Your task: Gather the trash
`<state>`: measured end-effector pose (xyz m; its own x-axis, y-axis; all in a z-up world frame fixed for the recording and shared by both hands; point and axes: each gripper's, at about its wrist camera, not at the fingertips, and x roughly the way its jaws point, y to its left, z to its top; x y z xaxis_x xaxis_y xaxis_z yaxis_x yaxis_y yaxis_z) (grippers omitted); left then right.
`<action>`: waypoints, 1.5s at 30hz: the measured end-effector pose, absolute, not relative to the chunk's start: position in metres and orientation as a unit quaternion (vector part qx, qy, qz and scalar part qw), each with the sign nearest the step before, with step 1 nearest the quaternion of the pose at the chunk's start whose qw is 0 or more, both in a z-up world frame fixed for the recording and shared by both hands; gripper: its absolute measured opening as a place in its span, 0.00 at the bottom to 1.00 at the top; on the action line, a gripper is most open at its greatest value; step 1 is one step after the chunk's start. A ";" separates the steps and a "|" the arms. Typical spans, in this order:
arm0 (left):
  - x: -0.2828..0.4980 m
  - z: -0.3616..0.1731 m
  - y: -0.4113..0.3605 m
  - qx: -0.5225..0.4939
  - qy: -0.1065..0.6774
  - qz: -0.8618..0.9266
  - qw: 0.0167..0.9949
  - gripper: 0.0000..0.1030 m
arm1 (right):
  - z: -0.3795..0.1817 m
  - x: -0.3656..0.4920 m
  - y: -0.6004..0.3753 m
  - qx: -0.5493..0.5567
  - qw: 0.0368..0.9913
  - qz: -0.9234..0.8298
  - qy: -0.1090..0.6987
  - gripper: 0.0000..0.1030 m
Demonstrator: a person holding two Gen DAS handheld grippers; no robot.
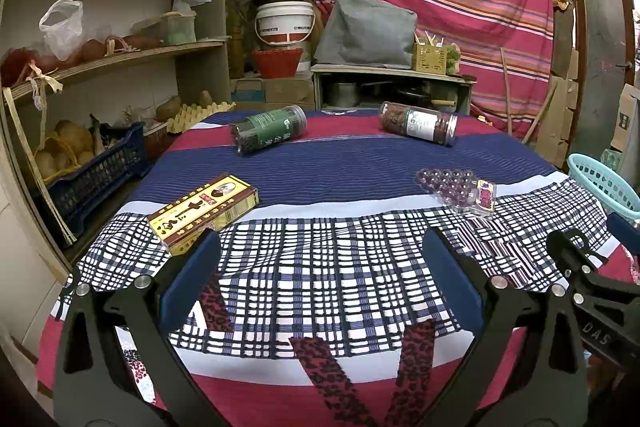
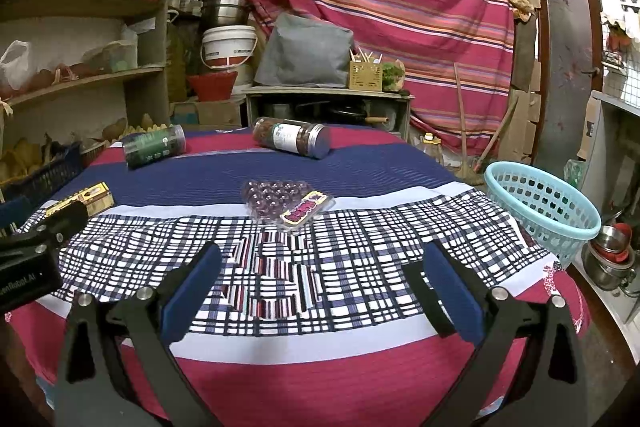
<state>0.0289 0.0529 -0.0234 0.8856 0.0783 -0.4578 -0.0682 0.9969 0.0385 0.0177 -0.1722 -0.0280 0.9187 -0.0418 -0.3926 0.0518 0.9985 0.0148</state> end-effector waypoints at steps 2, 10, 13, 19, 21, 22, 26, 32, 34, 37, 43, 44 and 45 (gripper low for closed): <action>0.028 -0.023 0.053 0.011 0.236 0.038 0.971 0.95 | -0.028 0.018 -0.172 0.013 0.979 -0.025 0.200 0.96; 0.028 -0.021 0.053 0.009 0.233 0.039 0.972 0.95 | -0.030 0.017 -0.172 0.005 0.979 -0.022 0.203 0.96; 0.028 -0.019 0.052 0.007 0.232 0.040 0.972 0.95 | -0.030 0.017 -0.171 0.003 0.979 -0.022 0.202 0.96; 0.028 -0.017 0.051 0.004 0.232 0.041 0.972 0.95 | -0.030 0.017 -0.172 0.004 0.979 -0.022 0.204 0.96; 0.028 -0.017 0.052 0.005 0.232 0.041 0.972 0.95 | -0.030 0.017 -0.172 0.003 0.979 -0.021 0.205 0.96; 0.028 -0.018 0.052 0.004 0.232 0.042 0.972 0.95 | -0.031 0.017 -0.172 0.003 0.978 -0.021 0.205 0.96; 0.028 -0.018 0.052 0.003 0.232 0.042 0.972 0.95 | -0.031 0.016 -0.173 0.003 0.979 -0.021 0.205 0.96; 0.028 -0.019 0.053 0.002 0.232 0.042 0.972 0.95 | -0.032 0.018 -0.174 0.005 0.978 -0.022 0.207 0.96; 0.029 -0.019 0.052 0.003 0.232 0.042 0.972 0.95 | -0.032 0.018 -0.174 0.005 0.978 -0.022 0.206 0.96; 0.028 -0.019 0.053 0.003 0.232 0.042 0.972 0.95 | -0.032 0.019 -0.174 0.005 0.978 -0.022 0.206 0.96; 0.028 -0.020 0.052 0.002 0.232 0.042 0.972 0.95 | -0.031 0.019 -0.175 0.006 0.978 -0.022 0.206 0.96; 0.028 -0.020 0.051 0.002 0.232 0.042 0.972 0.95 | -0.031 0.019 -0.175 0.006 0.978 -0.022 0.206 0.96; 0.028 -0.020 0.051 0.002 0.232 0.042 0.972 0.95 | -0.031 0.019 -0.175 0.006 0.978 -0.022 0.205 0.96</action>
